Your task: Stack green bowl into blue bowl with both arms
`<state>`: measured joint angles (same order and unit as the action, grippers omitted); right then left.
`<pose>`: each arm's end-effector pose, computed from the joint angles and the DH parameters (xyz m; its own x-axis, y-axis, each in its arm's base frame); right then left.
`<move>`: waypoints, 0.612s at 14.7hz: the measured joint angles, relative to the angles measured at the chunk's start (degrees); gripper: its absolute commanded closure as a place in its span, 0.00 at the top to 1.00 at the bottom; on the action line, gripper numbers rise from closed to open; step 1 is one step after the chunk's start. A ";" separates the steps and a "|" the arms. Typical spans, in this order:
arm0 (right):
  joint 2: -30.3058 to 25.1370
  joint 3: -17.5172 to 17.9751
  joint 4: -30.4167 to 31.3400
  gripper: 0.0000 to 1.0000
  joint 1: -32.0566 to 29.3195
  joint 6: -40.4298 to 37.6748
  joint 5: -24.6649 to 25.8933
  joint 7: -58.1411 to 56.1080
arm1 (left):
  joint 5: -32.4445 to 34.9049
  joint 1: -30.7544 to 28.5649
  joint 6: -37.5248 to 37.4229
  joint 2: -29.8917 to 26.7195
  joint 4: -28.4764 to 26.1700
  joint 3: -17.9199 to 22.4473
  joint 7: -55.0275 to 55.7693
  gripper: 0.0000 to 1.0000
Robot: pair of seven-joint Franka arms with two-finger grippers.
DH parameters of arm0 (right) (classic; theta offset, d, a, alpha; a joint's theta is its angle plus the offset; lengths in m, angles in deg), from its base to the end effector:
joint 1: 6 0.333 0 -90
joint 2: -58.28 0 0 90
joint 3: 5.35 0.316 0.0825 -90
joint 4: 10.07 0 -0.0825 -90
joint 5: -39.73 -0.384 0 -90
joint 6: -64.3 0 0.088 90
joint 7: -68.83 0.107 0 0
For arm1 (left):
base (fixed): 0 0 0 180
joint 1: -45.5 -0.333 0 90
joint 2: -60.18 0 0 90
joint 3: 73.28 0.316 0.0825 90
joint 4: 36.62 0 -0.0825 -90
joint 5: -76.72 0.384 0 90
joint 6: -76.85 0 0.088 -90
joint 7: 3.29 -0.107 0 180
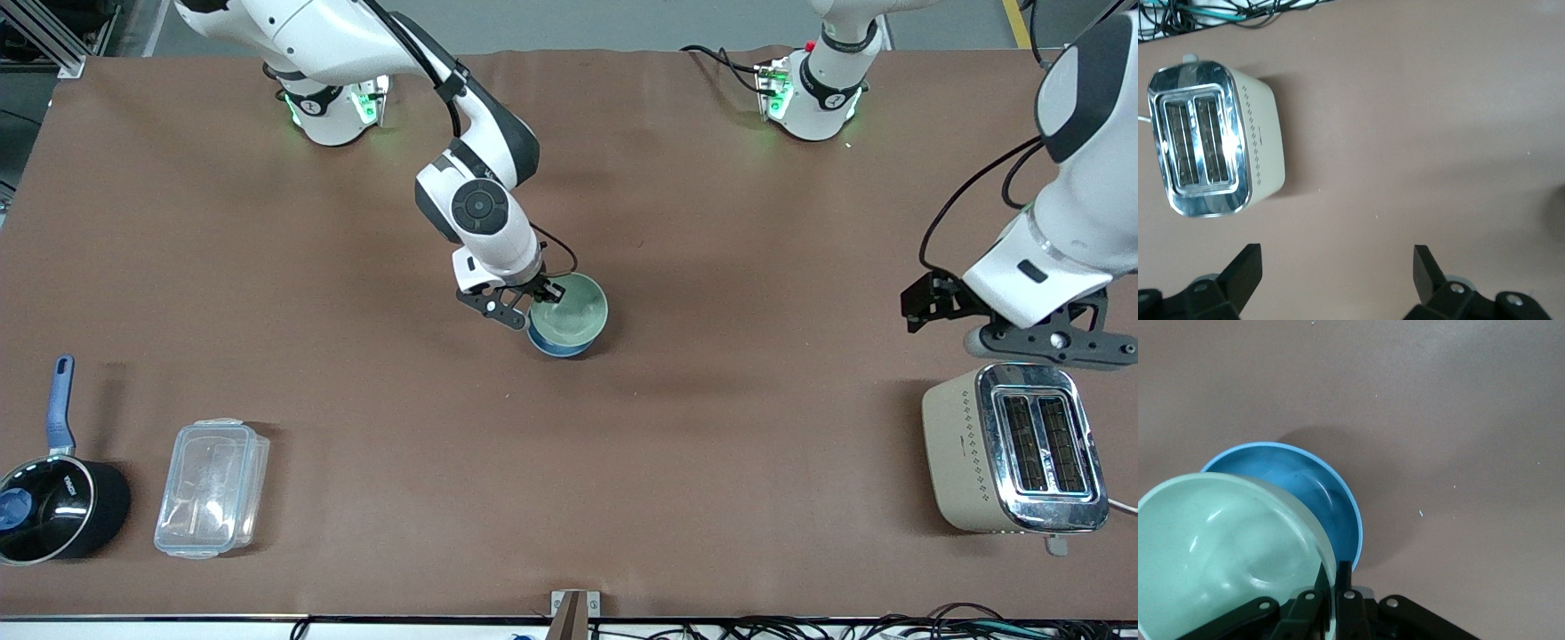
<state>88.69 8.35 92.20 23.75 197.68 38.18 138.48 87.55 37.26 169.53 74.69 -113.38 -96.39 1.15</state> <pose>0.4874 0.4444 0.2670 0.8686 -0.4798 -0.1234 -0.4899 -0.8690 -0.0694 0.6222 -0.1105 0.5984 0.9834 -0.1741 0.0508 -0.1693 -0.9817 -0.0867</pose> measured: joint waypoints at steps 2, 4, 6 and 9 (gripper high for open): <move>0.51 -0.10 0.01 0.11 0.00 0.15 0.64 0.10 | -1.80 -1.03 -3.18 -1.60 0.01 0.00 -0.15 1.00; 1.01 -0.12 0.01 0.75 0.00 0.34 0.75 0.14 | -3.55 -3.10 -5.23 -2.90 0.03 0.05 -2.23 1.00; 1.22 -0.17 0.00 1.00 -0.01 0.34 0.76 0.20 | -4.90 -4.18 -7.05 -4.24 0.03 0.93 -3.69 1.00; 0.83 -0.44 -1.06 1.00 -0.26 -0.30 0.83 0.40 | -8.18 -2.64 -8.37 -7.65 -1.36 4.86 -4.40 1.00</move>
<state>89.53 7.91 91.14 23.48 197.38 39.00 138.88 79.37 34.62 161.17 67.04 -114.74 -91.53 -3.24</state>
